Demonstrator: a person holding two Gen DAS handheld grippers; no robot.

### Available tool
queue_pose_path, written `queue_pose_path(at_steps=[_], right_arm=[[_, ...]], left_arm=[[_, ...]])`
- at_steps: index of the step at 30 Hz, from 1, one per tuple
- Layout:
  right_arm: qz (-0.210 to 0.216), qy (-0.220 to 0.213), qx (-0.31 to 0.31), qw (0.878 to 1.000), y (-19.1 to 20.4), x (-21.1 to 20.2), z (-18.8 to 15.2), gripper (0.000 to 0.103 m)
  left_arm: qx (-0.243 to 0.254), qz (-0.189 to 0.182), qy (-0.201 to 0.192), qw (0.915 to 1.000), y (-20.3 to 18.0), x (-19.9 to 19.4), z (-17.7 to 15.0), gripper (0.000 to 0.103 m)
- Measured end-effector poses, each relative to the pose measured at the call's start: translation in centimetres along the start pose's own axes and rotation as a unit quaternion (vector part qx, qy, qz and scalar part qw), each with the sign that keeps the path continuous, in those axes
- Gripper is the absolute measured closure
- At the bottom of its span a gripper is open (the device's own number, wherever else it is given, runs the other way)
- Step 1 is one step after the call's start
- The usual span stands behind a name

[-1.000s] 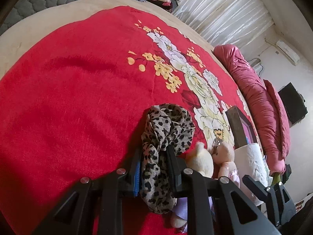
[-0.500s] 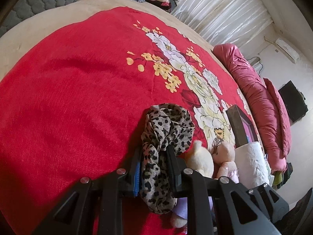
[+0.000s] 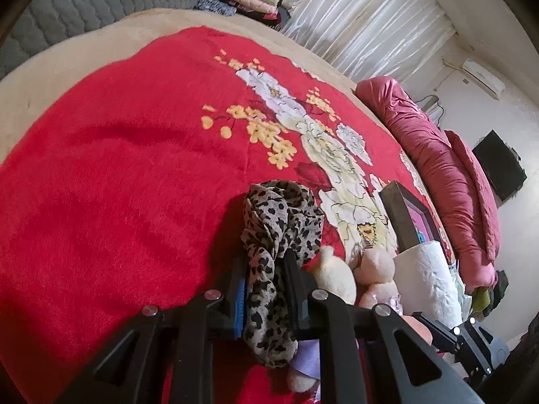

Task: Organize soft objects
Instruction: 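Carry the leopard-print scrunchie over the pink tray with the left tool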

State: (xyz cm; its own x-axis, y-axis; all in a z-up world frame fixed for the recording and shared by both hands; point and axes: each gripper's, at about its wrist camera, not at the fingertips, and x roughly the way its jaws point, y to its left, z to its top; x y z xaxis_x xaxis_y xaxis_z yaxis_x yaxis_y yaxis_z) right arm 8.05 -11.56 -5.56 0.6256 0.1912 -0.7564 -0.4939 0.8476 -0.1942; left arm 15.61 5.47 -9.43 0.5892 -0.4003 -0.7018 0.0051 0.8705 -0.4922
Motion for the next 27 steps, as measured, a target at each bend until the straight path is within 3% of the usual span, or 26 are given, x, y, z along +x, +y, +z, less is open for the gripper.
queue_pose_path(at_steps=[15,27], right_arm=[[-0.002,-0.033,0.031,0.999,-0.6,-4.5,-0.9,0.058],[-0.010,-0.068,0.063,0.996,-2.4,-8.8,-2.4,0.058]], left_arm=[[0.034,0.035,-0.063,0.9968,-2.7,-5.5,-2.4,0.084],[0.092,0.054,-0.059,0.9926,-7.6,-7.2,-5.5,0.084]])
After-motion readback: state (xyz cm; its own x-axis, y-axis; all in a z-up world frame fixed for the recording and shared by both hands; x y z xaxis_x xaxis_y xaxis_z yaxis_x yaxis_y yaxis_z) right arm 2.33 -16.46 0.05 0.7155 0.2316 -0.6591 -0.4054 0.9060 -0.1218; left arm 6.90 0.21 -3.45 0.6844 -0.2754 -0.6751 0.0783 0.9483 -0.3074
